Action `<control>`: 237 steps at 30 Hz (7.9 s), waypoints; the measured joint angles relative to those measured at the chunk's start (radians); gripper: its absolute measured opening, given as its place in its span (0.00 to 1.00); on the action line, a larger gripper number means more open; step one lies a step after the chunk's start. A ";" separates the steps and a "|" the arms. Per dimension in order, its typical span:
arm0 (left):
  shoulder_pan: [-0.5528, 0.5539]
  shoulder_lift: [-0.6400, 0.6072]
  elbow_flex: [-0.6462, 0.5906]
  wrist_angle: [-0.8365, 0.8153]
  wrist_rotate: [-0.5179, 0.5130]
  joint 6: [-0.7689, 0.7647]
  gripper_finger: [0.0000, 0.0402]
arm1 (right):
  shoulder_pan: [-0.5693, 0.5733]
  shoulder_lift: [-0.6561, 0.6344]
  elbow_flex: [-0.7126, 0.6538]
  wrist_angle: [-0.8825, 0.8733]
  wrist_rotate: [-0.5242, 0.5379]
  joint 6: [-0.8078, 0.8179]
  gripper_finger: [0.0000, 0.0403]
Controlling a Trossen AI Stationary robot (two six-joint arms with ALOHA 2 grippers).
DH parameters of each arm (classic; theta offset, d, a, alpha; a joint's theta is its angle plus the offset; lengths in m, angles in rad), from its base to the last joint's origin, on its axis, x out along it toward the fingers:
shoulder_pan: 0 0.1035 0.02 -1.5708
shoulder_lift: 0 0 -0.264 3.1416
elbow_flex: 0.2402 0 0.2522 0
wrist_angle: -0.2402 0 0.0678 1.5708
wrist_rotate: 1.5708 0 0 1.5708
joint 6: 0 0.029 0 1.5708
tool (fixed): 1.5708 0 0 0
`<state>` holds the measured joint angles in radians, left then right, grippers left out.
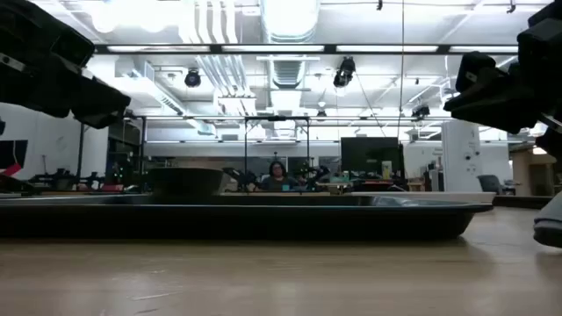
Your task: Set up tray
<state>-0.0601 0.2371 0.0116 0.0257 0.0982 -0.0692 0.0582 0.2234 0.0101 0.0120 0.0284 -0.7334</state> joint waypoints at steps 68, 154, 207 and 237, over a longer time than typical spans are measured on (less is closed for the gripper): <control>0.000 0.000 0.000 0.000 0.000 0.000 0.20 | 0.000 0.000 0.000 0.000 0.000 0.000 0.17; 0.000 0.000 0.000 0.000 0.000 0.000 0.20 | 0.000 0.000 0.000 0.000 0.000 0.000 0.17; -0.001 0.007 0.019 0.625 0.224 -0.437 0.20 | 0.000 0.000 0.000 0.000 0.000 0.000 0.17; -0.008 0.292 0.502 0.101 0.435 -0.218 0.20 | 0.000 0.000 0.000 0.000 0.000 0.000 0.17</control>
<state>-0.0677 0.5296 0.5138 0.1270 0.5335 -0.2871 0.0582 0.2237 0.0097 0.0121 0.0280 -0.7334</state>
